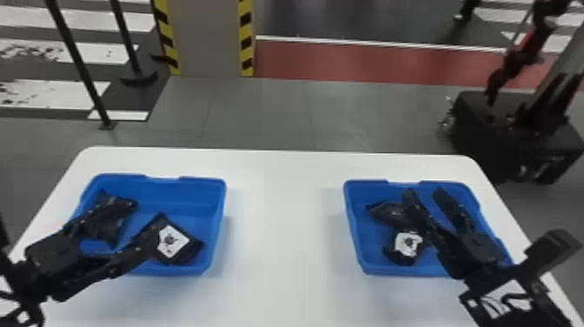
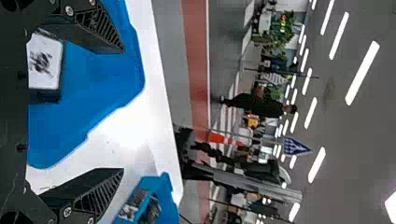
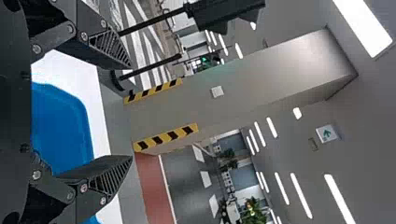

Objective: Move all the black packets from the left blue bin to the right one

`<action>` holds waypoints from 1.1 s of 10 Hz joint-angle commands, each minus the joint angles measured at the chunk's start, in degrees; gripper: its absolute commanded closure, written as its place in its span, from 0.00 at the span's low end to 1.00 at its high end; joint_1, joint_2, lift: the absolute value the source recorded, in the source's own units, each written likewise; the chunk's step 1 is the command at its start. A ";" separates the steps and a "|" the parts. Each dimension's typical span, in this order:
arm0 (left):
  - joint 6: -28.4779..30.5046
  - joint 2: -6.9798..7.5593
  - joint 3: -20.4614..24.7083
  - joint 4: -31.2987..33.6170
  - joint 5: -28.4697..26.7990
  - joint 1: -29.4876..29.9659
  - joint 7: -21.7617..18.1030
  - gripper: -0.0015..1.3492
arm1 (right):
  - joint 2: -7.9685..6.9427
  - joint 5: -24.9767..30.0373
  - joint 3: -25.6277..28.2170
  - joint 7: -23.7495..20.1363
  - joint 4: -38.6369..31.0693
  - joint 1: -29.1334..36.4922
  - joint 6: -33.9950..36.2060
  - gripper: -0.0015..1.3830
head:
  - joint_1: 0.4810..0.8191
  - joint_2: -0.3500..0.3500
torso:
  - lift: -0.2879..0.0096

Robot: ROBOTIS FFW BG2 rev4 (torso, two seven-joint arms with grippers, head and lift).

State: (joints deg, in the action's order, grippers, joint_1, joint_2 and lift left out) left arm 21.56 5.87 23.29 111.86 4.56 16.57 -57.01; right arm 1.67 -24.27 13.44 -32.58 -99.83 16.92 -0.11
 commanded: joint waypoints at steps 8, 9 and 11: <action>15.14 3.80 -5.18 -16.17 -20.03 -16.58 -0.03 0.13 | -0.97 -1.66 -2.63 -1.35 -3.32 3.32 1.65 0.26 | 0.63 0.66 | 0.60; 16.13 3.80 -6.15 -19.40 -20.65 -18.97 -0.03 0.13 | -0.97 -1.66 -2.63 -1.35 -3.32 3.32 1.79 0.26 | 0.63 0.66 | 0.60; 16.97 3.80 -7.29 -24.33 -21.35 -22.06 -0.03 0.14 | -0.97 -1.75 -2.63 -1.35 -3.32 3.18 2.07 0.26 | 0.63 0.65 | 0.60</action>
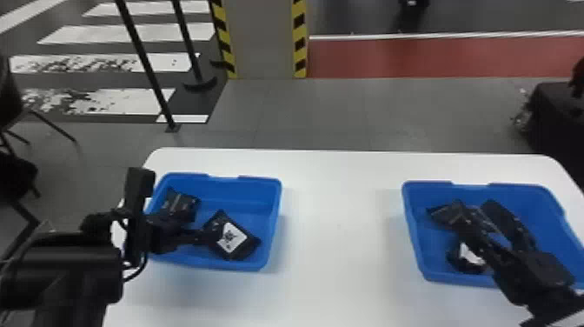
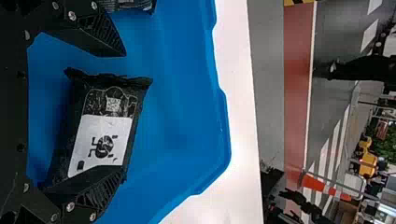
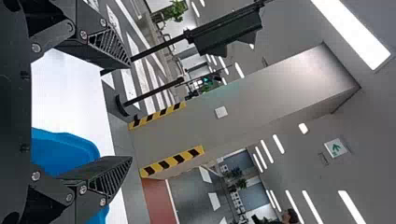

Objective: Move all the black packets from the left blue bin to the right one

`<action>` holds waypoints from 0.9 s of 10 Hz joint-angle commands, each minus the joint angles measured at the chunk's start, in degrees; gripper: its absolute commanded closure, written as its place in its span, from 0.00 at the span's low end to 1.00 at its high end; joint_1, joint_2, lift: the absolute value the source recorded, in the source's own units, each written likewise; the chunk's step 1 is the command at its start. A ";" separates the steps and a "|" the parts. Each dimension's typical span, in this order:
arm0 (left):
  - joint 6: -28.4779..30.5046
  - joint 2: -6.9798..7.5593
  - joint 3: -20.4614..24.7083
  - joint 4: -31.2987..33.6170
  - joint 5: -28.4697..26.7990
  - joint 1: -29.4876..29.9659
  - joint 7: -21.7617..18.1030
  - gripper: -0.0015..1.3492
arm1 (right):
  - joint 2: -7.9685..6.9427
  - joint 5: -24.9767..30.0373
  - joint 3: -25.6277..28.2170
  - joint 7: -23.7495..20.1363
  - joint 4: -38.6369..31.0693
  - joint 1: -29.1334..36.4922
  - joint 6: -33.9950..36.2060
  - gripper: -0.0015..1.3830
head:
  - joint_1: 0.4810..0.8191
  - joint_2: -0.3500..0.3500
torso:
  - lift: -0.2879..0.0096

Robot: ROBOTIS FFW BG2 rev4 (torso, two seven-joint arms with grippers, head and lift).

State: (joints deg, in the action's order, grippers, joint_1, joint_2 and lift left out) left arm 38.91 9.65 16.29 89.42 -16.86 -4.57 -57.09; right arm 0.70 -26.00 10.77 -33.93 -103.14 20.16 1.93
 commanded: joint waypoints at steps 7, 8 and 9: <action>3.13 0.99 -1.52 -7.93 -1.24 -3.45 -1.71 0.86 | -0.09 -0.72 -0.05 -0.18 0.41 -0.19 0.88 0.26 | 0.63 0.63 | 0.60; 1.30 0.90 -0.55 -7.93 -0.01 -2.61 -2.24 0.90 | -0.18 -0.72 -0.05 -0.26 0.41 -0.19 1.16 0.26 | 0.63 0.64 | 0.60; -0.53 0.81 -0.20 -7.37 2.36 -1.76 -3.03 0.90 | -0.09 -0.72 -0.05 -0.44 0.41 -0.05 1.16 0.26 | 0.63 0.65 | 0.60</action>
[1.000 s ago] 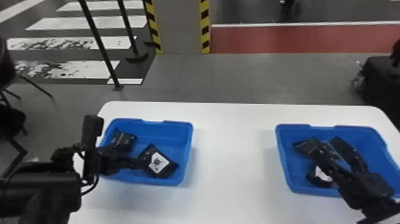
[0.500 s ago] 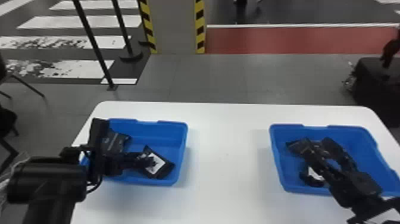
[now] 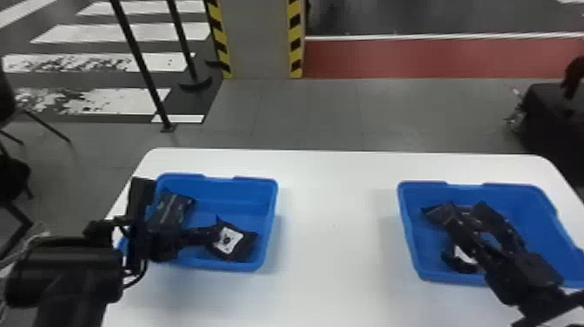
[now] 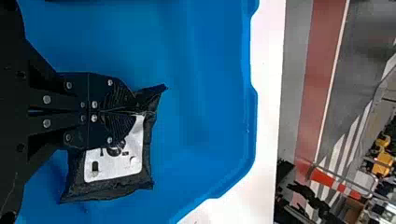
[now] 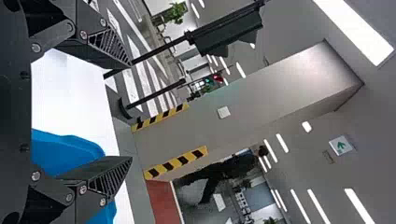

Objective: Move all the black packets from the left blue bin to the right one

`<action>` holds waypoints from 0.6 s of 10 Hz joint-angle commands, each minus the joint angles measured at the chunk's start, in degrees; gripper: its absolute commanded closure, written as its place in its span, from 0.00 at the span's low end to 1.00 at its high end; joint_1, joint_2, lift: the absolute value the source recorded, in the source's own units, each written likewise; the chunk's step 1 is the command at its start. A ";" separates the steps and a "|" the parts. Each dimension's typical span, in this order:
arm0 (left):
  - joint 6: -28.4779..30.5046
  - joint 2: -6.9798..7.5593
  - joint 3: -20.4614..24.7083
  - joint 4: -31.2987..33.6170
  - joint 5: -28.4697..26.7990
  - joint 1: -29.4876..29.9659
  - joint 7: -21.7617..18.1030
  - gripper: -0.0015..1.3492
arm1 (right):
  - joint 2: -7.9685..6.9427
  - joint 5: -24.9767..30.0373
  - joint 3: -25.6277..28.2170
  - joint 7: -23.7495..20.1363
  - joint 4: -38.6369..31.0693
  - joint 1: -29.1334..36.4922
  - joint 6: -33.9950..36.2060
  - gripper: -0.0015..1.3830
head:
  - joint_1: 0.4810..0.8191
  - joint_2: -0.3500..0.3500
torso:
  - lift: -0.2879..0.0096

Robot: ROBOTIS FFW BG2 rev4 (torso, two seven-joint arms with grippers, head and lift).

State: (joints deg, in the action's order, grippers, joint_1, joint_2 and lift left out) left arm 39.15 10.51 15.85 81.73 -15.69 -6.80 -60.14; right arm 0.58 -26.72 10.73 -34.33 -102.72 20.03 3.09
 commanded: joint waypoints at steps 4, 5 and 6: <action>3.31 -0.84 1.90 23.10 11.12 9.61 -3.05 0.90 | -0.05 -0.18 -0.79 -0.57 -0.99 0.08 0.85 0.26 | 0.63 0.61 | 0.60; 5.42 -1.02 2.16 28.45 12.97 11.43 -3.40 0.90 | -0.05 -0.27 -0.97 -0.83 -1.27 -0.06 1.13 0.26 | 0.63 0.60 | 0.60; 6.27 -1.02 2.08 33.37 14.55 12.84 -3.58 0.90 | -0.05 -0.62 -1.41 -1.18 -1.55 -0.06 1.41 0.26 | 0.63 0.59 | 0.60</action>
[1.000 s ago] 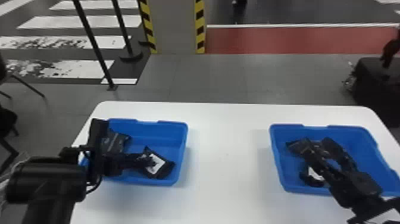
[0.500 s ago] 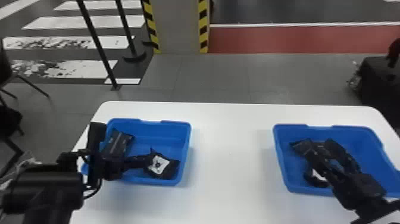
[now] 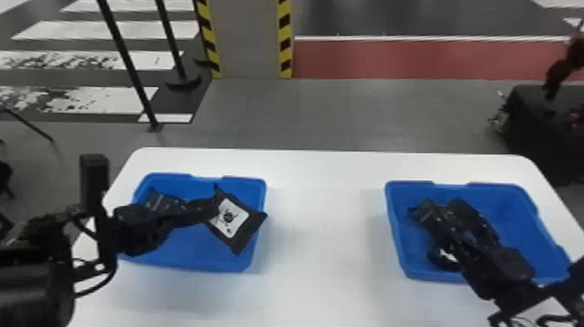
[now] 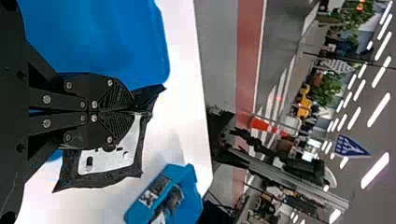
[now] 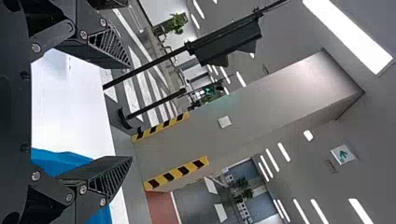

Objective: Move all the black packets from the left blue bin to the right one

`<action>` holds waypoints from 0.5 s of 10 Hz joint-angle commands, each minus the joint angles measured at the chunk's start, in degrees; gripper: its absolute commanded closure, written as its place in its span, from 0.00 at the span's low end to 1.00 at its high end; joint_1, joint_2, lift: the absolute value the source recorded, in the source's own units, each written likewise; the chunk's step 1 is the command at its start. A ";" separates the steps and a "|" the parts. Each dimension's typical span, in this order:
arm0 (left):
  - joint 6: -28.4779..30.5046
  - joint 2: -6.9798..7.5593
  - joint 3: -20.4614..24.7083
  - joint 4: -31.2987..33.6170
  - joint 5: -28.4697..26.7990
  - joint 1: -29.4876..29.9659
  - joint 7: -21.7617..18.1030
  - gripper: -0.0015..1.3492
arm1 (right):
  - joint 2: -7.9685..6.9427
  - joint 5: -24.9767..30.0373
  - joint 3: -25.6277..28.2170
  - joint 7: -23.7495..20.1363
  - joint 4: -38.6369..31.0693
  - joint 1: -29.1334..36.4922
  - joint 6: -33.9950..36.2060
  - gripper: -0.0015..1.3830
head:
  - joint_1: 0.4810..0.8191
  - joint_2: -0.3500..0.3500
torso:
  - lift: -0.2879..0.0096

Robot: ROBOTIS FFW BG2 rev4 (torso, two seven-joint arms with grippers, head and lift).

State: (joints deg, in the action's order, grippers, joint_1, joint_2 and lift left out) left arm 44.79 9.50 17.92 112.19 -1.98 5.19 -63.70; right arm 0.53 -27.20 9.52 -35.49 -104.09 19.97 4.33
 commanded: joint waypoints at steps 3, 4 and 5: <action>-1.62 -2.99 -2.28 4.17 5.85 0.85 0.24 0.90 | 0.00 -1.10 -2.40 -4.32 2.49 -3.24 2.42 0.26 | 0.63 0.56 | 0.60; -1.76 -3.43 -3.86 3.19 6.11 0.15 0.95 0.90 | 0.00 -1.19 -3.28 -6.34 3.33 -4.93 3.54 0.26 | 0.63 0.55 | 0.60; -2.74 -3.61 -5.79 0.10 6.91 -1.54 1.38 0.90 | 0.00 -1.27 -3.98 -7.66 3.33 -5.77 5.09 0.25 | 0.63 0.55 | 0.60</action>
State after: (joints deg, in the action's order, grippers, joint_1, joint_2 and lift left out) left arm 42.53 6.03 13.13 113.72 4.53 4.38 -62.35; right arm 0.54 -28.41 5.96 -43.15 -100.88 14.80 8.62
